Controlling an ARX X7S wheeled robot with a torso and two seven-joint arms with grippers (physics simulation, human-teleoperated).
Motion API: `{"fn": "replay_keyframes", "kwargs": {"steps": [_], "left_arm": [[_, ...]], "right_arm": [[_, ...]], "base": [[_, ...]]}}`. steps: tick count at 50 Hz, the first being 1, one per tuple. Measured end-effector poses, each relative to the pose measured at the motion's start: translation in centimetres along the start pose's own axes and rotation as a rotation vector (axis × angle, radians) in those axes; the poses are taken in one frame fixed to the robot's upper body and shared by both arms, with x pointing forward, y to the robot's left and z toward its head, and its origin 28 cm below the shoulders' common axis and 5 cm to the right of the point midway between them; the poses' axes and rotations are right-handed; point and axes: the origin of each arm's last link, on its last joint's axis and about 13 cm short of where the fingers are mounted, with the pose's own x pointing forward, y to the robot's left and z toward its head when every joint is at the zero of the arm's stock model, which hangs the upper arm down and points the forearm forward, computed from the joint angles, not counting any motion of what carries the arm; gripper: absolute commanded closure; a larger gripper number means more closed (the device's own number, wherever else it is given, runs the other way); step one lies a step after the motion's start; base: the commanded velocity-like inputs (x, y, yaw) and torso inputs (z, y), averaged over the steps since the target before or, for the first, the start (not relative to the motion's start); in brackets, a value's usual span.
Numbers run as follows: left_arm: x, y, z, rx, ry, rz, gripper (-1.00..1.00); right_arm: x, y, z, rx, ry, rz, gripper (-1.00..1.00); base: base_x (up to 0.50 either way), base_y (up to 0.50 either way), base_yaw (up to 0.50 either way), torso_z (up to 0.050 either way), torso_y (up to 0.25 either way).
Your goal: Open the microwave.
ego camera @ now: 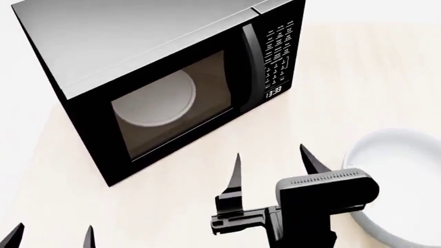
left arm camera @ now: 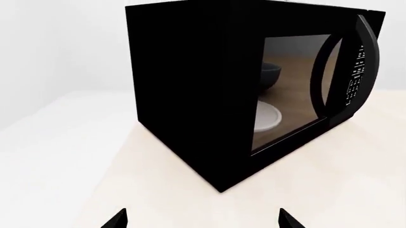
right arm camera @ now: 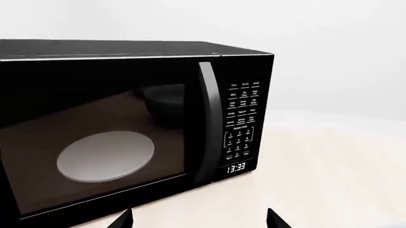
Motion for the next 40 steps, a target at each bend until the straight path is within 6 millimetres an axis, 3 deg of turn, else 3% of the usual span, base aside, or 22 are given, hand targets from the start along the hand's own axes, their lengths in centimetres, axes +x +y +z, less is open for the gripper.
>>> {"fn": "replay_keyframes", "kwargs": {"steps": [21,40], "left_arm": [[0.0,0.2,0.3,-0.003,-0.01,0.003,-1.0],[0.0,0.2,0.5,-0.013,-0.007,-0.003,-1.0]], "right_arm": [[5.9,-1.9,2.5,-0.033,0.041,0.036,-1.0],[10.2,-2.6,3.6,-0.108,0.093,0.032,-1.0]], "base": [[0.0,0.0,0.0,0.0,0.0],[0.0,0.0,0.0,0.0,0.0]]}}
